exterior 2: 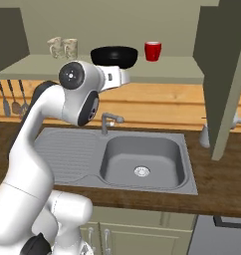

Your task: Gather all objects into one cabinet and sort the glasses and bowls to opposite sides.

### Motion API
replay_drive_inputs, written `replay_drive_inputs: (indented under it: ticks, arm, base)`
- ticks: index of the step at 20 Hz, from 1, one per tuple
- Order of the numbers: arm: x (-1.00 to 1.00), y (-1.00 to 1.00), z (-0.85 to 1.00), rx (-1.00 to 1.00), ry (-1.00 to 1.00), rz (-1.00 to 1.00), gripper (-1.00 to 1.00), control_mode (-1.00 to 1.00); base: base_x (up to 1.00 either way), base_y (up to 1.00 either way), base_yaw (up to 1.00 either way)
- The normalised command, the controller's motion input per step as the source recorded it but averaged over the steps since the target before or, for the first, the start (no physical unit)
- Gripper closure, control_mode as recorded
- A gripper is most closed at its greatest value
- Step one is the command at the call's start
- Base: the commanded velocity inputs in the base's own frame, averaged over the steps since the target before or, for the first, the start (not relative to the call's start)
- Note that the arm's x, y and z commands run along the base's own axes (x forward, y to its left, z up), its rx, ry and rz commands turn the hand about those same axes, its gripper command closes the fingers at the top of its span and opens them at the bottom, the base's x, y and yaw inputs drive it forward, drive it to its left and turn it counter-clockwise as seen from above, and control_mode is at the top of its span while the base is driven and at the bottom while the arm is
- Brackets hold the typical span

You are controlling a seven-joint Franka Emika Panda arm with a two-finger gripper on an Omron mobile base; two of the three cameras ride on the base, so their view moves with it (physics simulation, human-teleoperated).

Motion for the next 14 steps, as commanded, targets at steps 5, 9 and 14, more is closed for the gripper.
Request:
replay_drive_inputs:
  ticks: [5,9,14]
  arm:
    - [0.00,0.00,0.00,0.00,0.00,0.00,-1.00,1.00]
    - [0.00,0.00,0.00,0.00,0.00,0.00,-1.00,1.00]
    - [0.00,0.00,0.00,0.00,0.00,0.00,-1.00,1.00]
  base:
    - [0.05,-0.16,0.00]
    - [0.26,-0.21,0.00]
    - [0.42,-0.66,0.00]
